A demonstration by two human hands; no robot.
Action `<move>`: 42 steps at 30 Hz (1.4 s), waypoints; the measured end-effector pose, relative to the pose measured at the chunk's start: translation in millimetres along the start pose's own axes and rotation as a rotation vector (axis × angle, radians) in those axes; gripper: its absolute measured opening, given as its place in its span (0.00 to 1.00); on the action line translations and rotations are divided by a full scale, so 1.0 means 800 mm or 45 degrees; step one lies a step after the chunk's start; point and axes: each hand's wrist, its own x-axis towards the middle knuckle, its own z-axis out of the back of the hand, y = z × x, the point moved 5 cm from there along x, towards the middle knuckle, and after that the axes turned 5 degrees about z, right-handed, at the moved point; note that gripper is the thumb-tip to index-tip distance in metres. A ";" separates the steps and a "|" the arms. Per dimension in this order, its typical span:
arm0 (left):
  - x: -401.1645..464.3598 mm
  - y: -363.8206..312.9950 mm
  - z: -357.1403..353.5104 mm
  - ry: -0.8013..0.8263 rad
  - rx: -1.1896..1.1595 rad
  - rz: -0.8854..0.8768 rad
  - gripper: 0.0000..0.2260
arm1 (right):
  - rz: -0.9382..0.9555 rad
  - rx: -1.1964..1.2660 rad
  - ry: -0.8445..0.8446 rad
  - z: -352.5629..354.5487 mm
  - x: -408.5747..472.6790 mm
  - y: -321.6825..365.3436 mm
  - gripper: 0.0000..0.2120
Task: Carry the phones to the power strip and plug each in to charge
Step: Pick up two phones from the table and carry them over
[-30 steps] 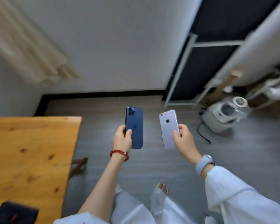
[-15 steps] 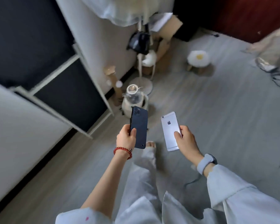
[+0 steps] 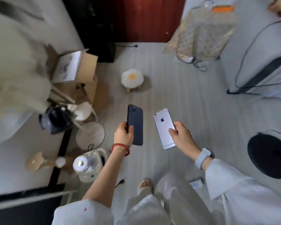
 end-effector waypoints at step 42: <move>0.947 -0.919 -0.623 0.592 0.056 -0.083 0.12 | -0.465 0.060 -0.420 0.627 1.197 -0.132 0.05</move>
